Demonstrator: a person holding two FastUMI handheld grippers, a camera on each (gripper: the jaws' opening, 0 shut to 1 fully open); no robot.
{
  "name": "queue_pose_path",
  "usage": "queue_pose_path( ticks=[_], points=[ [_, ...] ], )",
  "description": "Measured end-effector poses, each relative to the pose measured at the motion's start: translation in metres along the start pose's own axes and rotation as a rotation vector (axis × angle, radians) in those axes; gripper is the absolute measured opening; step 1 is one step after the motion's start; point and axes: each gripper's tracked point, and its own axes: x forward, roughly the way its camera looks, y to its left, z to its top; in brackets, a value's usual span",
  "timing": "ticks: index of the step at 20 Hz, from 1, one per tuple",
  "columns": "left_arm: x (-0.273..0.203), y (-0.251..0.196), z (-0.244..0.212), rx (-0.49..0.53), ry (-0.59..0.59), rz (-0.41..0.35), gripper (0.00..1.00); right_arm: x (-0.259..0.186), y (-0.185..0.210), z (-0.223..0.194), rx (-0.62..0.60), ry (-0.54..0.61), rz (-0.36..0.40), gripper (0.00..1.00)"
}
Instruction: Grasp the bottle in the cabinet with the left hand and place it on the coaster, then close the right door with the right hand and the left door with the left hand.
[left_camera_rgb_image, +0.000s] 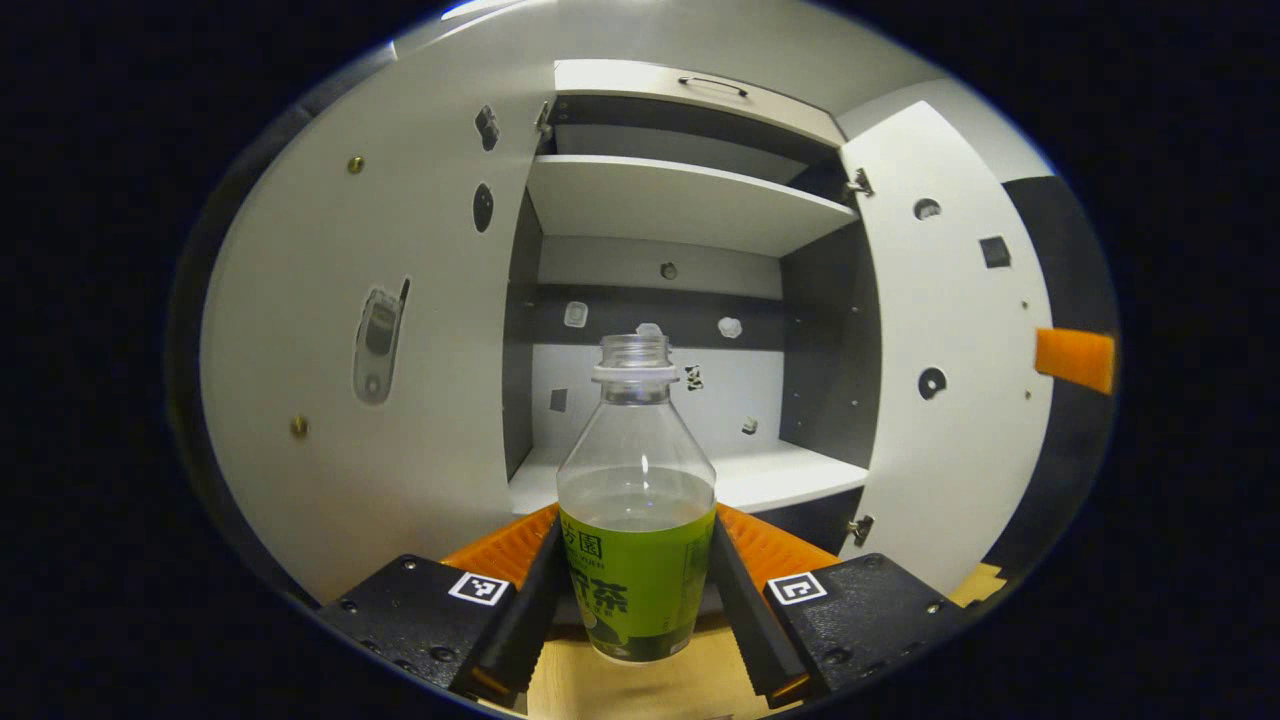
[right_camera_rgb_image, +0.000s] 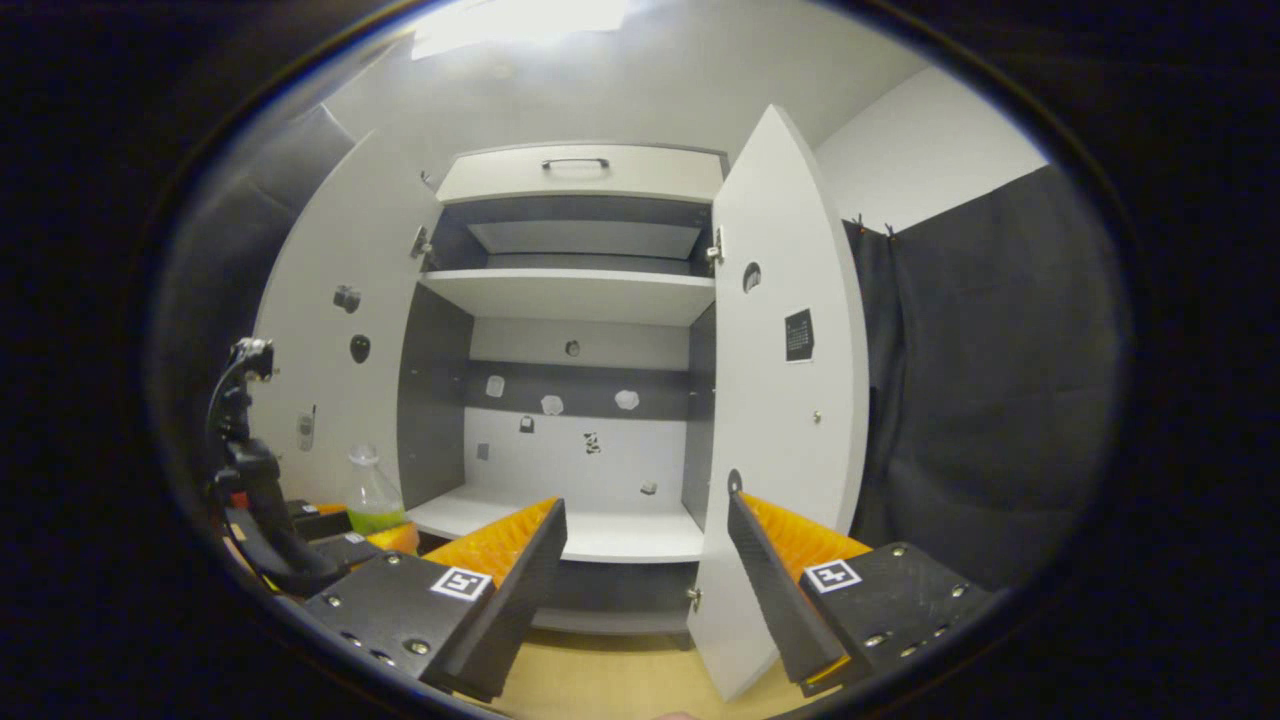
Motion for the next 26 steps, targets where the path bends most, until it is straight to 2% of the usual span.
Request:
queue_pose_path(
  ticks=[4, 13, 16, 17, 18, 20, 24, 26],
  points=[
    [-0.034, -0.016, -0.046, -0.003, 0.051, -0.027, 0.79, -0.005, 0.013, -0.004, 0.012, 0.012, 0.036, 0.98],
    [-0.105, -0.043, -0.169, -0.066, 0.162, 0.019, 0.79, -0.039, -0.005, -0.022, 0.050, 0.048, 0.084, 0.98],
    [-0.117, -0.061, -0.188, -0.072, 0.143, -0.015, 0.77, -0.049, -0.010, -0.038, 0.067, 0.085, 0.087, 0.98],
    [-0.120, -0.067, -0.199, -0.068, 0.154, -0.026, 0.80, -0.051, -0.011, -0.040, 0.055, 0.091, 0.085, 0.93],
    [-0.124, -0.069, -0.211, -0.055, 0.175, -0.027, 0.79, -0.054, -0.008, -0.042, 0.039, 0.095, 0.095, 0.98],
    [-0.133, -0.067, -0.231, -0.028, 0.211, -0.020, 0.80, -0.059, 0.001, -0.041, 0.018, 0.093, 0.134, 0.98],
    [-0.130, -0.074, -0.250, -0.033, 0.205, -0.041, 0.80, -0.066, 0.017, -0.036, 0.018, 0.061, 0.214, 0.98],
    [-0.131, -0.073, -0.267, 0.002, 0.247, -0.035, 0.80, -0.067, 0.022, -0.036, 0.004, 0.071, 0.240, 0.98]
  ],
)
